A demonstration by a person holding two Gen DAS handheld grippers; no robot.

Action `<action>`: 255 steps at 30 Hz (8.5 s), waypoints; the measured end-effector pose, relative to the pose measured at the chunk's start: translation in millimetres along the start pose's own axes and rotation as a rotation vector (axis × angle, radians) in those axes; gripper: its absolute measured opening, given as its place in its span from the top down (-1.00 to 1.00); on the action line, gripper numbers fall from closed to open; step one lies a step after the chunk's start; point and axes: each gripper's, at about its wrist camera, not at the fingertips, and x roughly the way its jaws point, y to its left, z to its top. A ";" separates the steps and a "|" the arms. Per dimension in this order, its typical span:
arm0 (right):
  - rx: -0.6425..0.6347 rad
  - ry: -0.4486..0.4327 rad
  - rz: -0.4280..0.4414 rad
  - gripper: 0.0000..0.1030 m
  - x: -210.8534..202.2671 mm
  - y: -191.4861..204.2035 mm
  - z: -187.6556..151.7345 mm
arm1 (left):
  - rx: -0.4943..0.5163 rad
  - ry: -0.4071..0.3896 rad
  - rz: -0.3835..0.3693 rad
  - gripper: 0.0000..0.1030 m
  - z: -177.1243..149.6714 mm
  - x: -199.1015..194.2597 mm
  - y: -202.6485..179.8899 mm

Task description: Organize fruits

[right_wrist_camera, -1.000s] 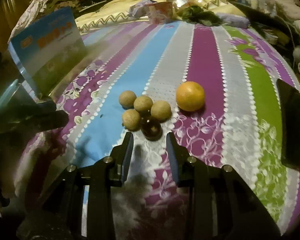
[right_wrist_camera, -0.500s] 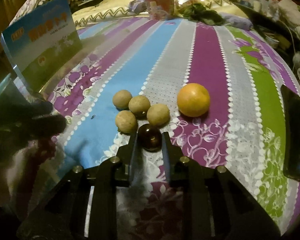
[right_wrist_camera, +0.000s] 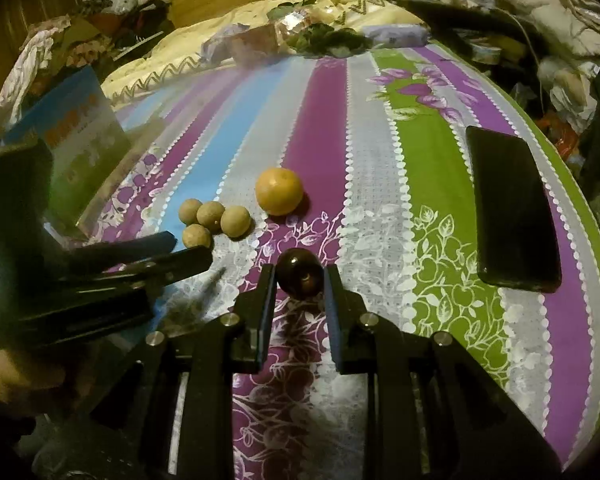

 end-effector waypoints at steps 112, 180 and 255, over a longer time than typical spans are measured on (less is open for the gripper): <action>-0.490 0.189 0.409 0.53 -47.7 455.0 24.1 | -0.593 -0.342 0.542 0.52 -132.0 -453.3 311.5; -0.390 -0.196 0.289 -0.87 -115.3 361.6 29.2 | -0.501 -0.492 0.497 -0.75 -115.0 -444.9 251.2; -0.009 0.053 -0.209 -1.00 12.9 15.6 -52.2 | -0.106 0.021 0.347 -1.00 -64.0 -40.8 45.7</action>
